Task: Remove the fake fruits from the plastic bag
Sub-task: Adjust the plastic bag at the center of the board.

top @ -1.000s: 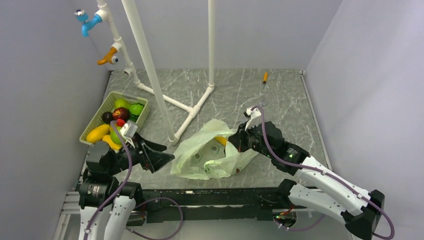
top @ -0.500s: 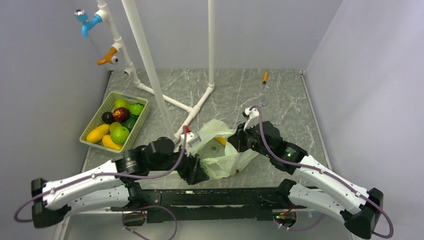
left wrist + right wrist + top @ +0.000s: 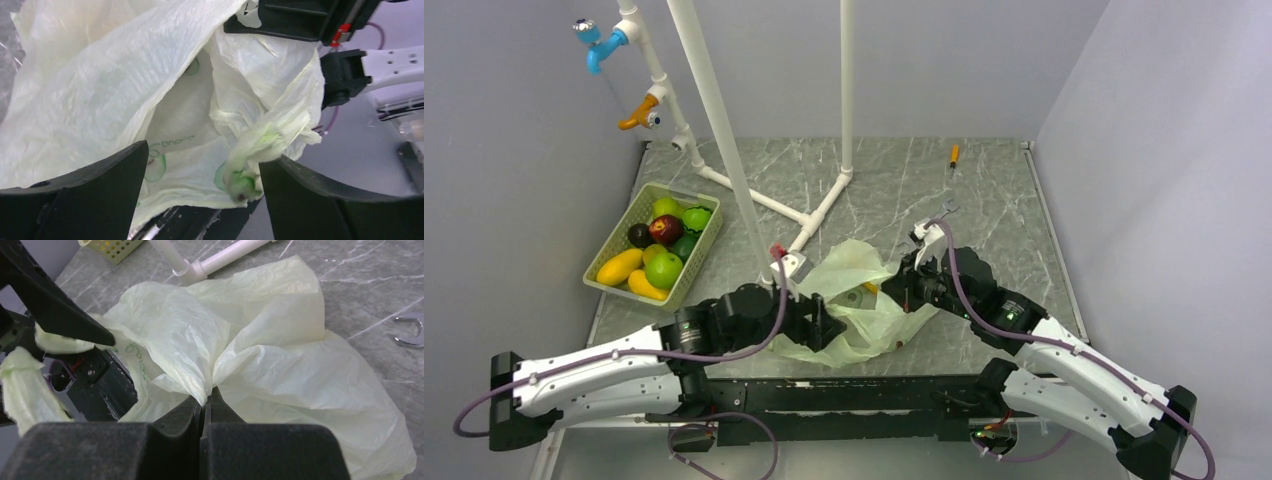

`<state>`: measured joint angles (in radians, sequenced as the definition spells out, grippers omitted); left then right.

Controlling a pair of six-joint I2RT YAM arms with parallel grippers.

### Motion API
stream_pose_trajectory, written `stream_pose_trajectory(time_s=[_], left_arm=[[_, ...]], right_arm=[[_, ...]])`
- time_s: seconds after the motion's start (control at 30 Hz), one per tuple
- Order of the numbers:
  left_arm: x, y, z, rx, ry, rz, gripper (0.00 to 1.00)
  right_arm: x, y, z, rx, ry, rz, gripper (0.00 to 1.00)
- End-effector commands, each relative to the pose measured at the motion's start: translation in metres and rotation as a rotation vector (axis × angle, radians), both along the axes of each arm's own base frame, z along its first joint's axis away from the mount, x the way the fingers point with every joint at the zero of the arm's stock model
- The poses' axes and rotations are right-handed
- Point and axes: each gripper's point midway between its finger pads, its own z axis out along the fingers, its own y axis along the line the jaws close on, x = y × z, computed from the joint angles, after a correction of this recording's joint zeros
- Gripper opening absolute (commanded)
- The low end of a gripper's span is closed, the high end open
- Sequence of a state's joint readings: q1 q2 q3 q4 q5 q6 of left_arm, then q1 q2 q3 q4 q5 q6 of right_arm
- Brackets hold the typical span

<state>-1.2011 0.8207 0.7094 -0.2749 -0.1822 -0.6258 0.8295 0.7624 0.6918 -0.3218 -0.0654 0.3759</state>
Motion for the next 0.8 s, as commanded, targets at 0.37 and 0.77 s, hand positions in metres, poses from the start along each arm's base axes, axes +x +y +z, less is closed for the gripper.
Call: stream_pose_trajectory(time_s=[0.37,0.77], left_arm=[[-0.040,0.025,0.076,-0.165,-0.219,-0.244,0.86],[-0.022,-0.023,0.053,-0.094,-0.126,-0.226,0.52]], right_arm=[[-0.003,0.006,-0.005,0.011,-0.009,0.043,0.00],[-0.004,0.005,0.006,0.009,-0.028,0.058,0.00]])
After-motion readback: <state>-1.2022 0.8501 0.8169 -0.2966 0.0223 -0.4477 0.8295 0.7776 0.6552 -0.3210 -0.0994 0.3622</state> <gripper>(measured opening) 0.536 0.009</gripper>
